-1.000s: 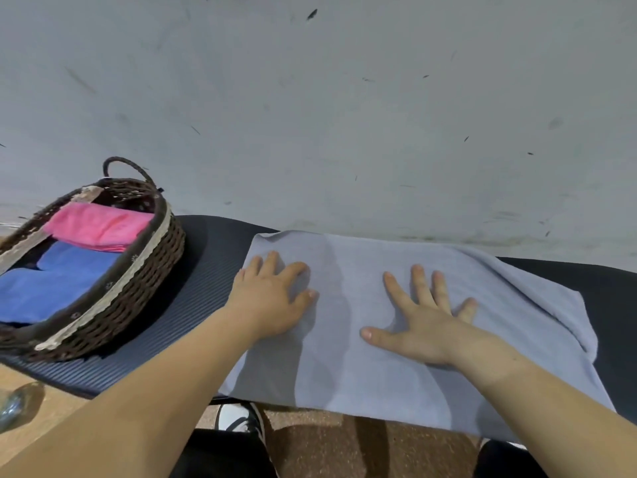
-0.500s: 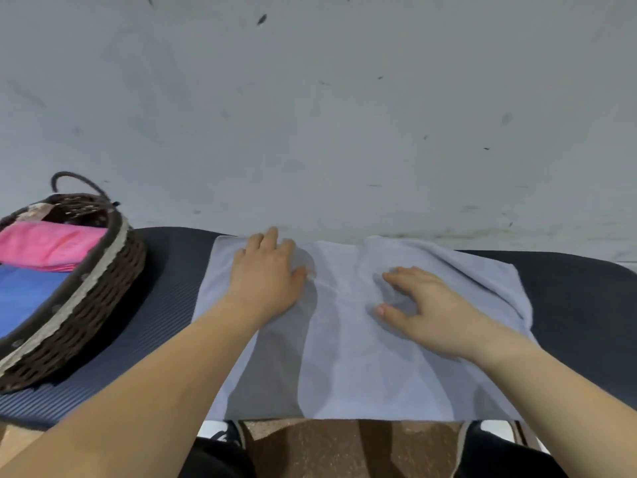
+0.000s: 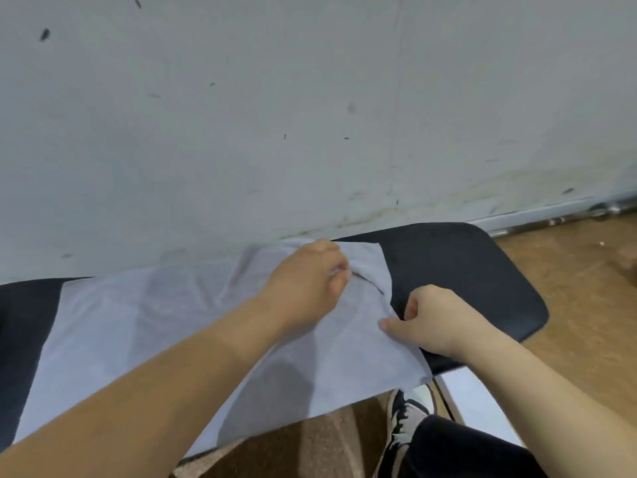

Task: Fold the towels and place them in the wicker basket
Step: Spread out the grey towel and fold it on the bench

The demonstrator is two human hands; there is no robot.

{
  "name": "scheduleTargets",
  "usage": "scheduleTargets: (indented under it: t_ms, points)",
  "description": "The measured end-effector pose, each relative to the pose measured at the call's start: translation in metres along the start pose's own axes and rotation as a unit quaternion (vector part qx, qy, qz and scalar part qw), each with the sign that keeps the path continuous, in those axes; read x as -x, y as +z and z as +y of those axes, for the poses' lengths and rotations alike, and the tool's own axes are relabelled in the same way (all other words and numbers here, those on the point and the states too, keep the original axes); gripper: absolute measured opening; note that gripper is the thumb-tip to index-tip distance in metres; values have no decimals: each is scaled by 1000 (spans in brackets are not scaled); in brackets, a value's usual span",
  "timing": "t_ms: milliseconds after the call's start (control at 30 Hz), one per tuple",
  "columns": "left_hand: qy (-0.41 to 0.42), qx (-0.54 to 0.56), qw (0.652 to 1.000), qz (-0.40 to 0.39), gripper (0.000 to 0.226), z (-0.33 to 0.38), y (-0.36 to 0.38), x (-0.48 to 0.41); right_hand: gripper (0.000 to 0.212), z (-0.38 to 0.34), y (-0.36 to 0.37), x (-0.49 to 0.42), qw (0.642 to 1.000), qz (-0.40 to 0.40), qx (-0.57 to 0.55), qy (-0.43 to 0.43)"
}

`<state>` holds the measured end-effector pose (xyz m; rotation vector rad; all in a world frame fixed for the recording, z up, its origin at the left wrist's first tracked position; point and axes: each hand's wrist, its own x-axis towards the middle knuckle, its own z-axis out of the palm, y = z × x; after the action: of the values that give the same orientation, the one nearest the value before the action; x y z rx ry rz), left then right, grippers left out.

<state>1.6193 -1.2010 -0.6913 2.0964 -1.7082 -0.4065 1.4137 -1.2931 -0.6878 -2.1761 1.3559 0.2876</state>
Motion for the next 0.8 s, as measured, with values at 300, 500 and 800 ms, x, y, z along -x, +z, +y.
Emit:
scheduleTargets:
  t_ms: [300, 500, 800]
  points:
    - [-163, -115, 974, -105, 29, 62, 38, -92, 21, 7, 0, 11, 981, 18, -176, -75]
    - [-157, 84, 984, -5, 20, 55, 33, -109, 21, 13, -8, 12, 928, -8, -372, -34]
    - [-99, 54, 992, -64, 41, 55, 42, -108, 17, 52, -41, 11, 993, 102, -62, 15]
